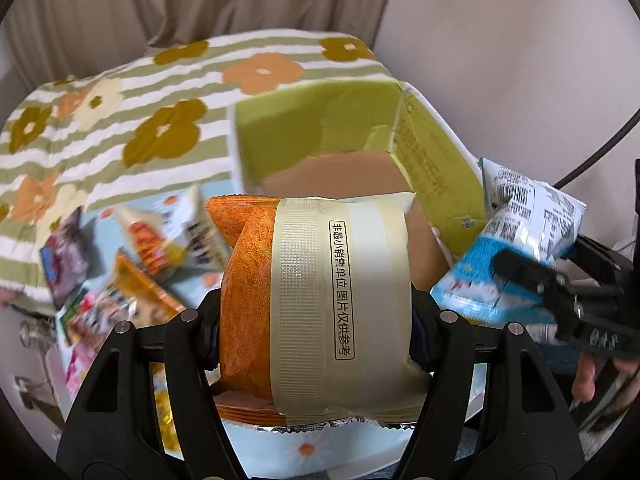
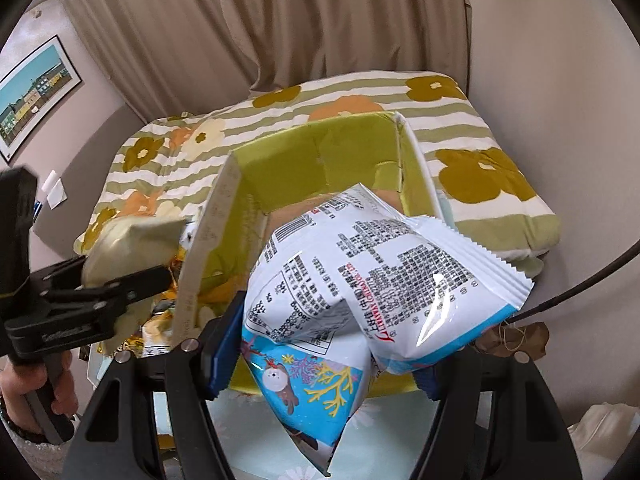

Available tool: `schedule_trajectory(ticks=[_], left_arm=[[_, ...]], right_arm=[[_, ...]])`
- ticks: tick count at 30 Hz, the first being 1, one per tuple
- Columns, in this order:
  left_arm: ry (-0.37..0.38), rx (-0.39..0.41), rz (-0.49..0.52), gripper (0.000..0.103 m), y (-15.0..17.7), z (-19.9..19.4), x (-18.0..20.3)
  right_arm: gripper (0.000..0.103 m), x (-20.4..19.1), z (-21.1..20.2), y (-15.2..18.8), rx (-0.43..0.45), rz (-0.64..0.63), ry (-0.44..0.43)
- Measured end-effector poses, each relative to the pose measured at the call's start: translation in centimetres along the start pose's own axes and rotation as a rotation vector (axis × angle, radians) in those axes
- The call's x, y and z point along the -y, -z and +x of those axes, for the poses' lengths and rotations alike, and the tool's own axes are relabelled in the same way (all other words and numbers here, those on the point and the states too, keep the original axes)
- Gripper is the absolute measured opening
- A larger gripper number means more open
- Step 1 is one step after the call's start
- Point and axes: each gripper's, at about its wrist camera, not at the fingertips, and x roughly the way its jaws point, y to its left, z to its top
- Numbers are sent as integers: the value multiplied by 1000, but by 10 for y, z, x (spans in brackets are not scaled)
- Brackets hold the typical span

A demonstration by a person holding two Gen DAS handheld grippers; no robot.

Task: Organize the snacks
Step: 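Carry both bags over the yellow box and open both tools to drop them, then withdraw both tools from the box back toward the snack pile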

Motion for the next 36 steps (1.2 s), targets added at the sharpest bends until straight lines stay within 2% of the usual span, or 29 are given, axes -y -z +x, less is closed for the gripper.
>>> schedule_trajectory(ticks=[8, 10, 12, 17, 25, 28, 31, 33, 36], left_arm=[[48, -103, 58, 68, -24, 59, 24], [42, -118, 70, 77, -29, 67, 25], [40, -116, 83, 102, -34, 69, 26], [24, -110, 82, 103, -37, 61, 15], [52, -111, -51, 103, -14, 44, -20], [102, -113, -97, 103, -7, 37, -28], [99, -94, -111, 103, 1, 27, -32], [79, -86, -104, 103, 5, 22, -33], [63, -79, -100, 103, 11, 17, -34]], right_arm=[[66, 16, 15, -1, -48, 26, 25], [66, 17, 18, 0, -58, 34, 32], [66, 18, 21, 1, -70, 34, 42], [66, 14, 26, 7, -96, 17, 72], [68, 6, 35, 2, -88, -23, 86], [68, 4, 41, -2, -92, -27, 58], [75, 4, 47, -3, -89, -16, 51], [96, 7, 47, -3, -67, 9, 33], [100, 14, 43, 0, -44, 65, 20]])
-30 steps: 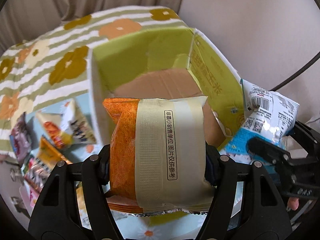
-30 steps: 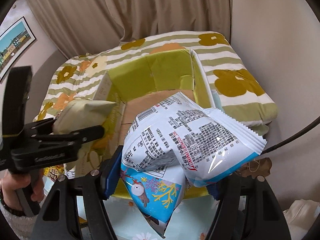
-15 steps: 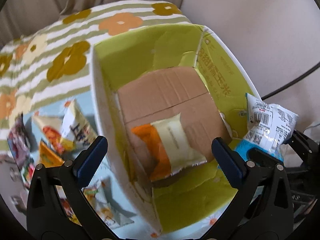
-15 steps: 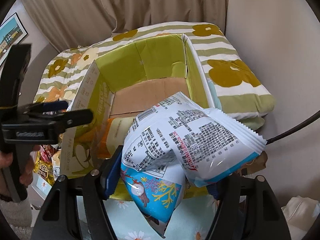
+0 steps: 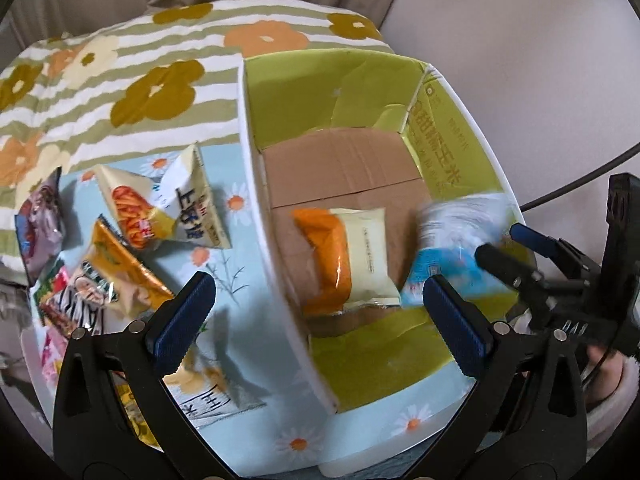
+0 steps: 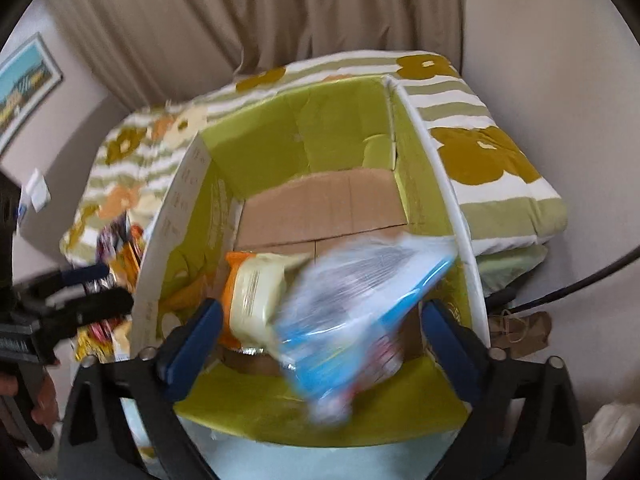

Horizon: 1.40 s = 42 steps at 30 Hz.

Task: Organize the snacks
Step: 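Withdraw both tools from the box back toward the snack pile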

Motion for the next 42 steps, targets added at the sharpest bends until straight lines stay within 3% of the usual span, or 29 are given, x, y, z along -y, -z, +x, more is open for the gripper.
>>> schedule_trajectory(ticks=[11, 18, 23, 34, 42], left_arm=[[-28, 64, -11, 103, 20, -30, 2], [-66, 176, -19, 103, 41, -75, 10], [-115, 253, -69, 103, 72, -112, 3], [-246, 329, -237, 103, 151, -169, -62], [-260, 294, -306, 103, 182, -173, -118]], right_arm=[[100, 7, -27, 19, -18, 26, -53], [100, -9, -70, 15, 73, -52, -54], [100, -29, -93, 18, 126, -120, -113], [100, -90, -105, 33, 179, -282, -160], [100, -145, -75, 48, 118, -342, -193]])
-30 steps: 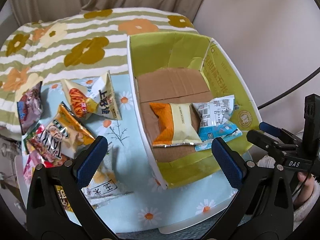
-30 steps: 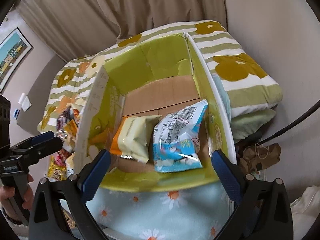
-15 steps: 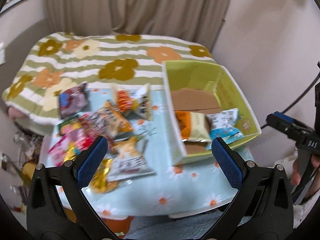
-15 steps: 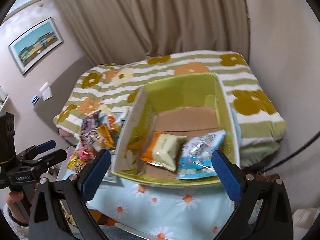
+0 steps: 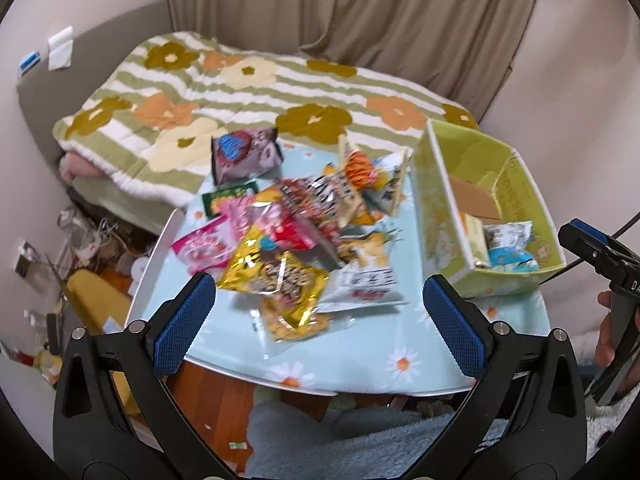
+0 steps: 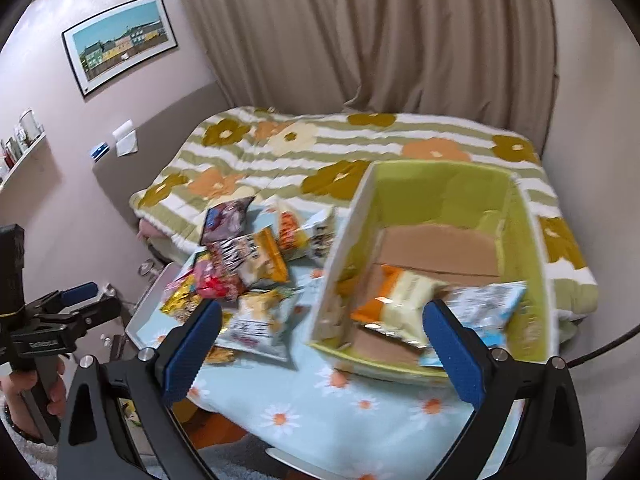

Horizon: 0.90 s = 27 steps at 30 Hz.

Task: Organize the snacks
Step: 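Withdraw both tools from the box back toward the snack pile, then grasp the gold chocolate bag with the left tool while the right tool grasps the potato chip bag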

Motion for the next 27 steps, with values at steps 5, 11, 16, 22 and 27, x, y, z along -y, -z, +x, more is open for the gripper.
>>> schedule_trajectory(ticks=[5, 11, 16, 22, 27], left_arm=[[48, -93, -42, 103, -1, 30, -35], [145, -207, -96, 103, -3, 70, -69], [208, -271, -110, 103, -10, 95, -84], [244, -338, -176, 103, -10, 126, -93], [218, -366, -259, 103, -5, 149, -88]], right_arm=[[100, -32, 32, 4, -48, 25, -21], [100, -72, 79, 11, -127, 55, -9], [100, -87, 112, 14, -183, 89, 22], [95, -101, 153, 23, -249, 13, 91], [93, -93, 174, 24, -281, -41, 86]])
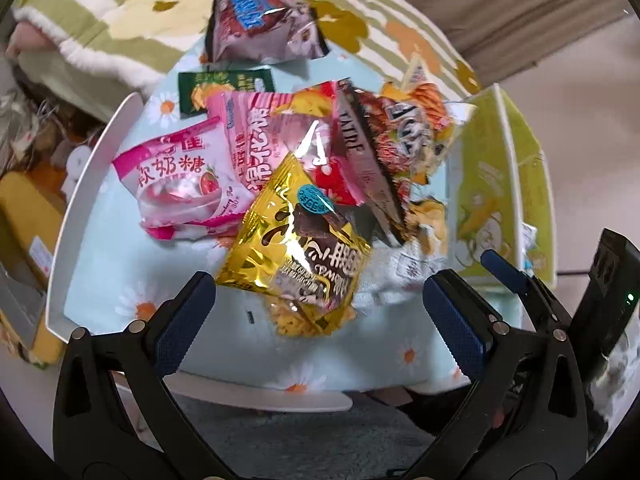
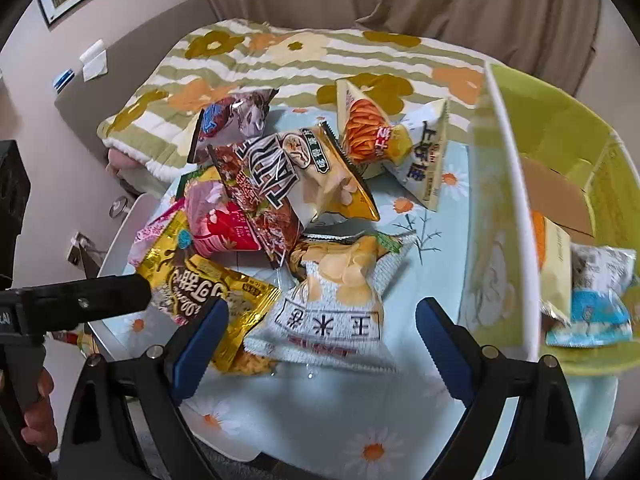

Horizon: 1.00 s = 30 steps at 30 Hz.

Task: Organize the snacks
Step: 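Grasp the gold chocolate bag with the left tool while the right tool grasps the potato chip bag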

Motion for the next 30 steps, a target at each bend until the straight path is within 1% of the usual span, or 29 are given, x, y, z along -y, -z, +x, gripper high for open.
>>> schedule_trajectory(ticks=[2, 4, 9, 11, 16, 17, 18, 19, 20, 21, 23, 24, 27, 30], left_arm=[[-16, 5, -51, 103, -1, 9, 1], [-28, 11, -90, 102, 0, 16, 2], [-108, 13, -153, 102, 3, 37, 3], [-130, 16, -181, 102, 4, 44, 2], [-163, 42, -223, 102, 3, 53, 0], [-168, 46, -225, 98, 2, 55, 0], [-172, 46, -226, 88, 2, 57, 0], [-175, 42, -227, 82, 3, 59, -1], [-163, 39, -229, 73, 4, 62, -1], [-154, 39, -231, 69, 5, 63, -1], [-146, 45, -221, 62, 7, 62, 0], [-154, 49, -205, 60, 7, 62, 2], [-174, 54, -175, 55, 10, 61, 5], [-182, 57, -168, 54, 12, 59, 4]], right_arm=[[93, 3, 8, -2, -15, -24, 11], [91, 6, 16, -4, -31, -40, 16], [91, 9, 36, 0, -84, -83, 11], [90, 11, 43, 3, -106, -96, -2], [90, 13, 42, 8, -113, -165, -38], [90, 14, 41, 9, -110, -181, -49], [90, 14, 40, 10, -111, -196, -53], [90, 13, 39, 12, -112, -208, -55], [90, 12, 39, 13, -113, -223, -57], [90, 12, 39, 14, -114, -242, -62], [90, 10, 38, 19, -113, -266, -66], [90, 10, 38, 20, -113, -283, -69], [90, 11, 39, 23, -113, -321, -78], [90, 9, 42, 27, -114, -364, -75]])
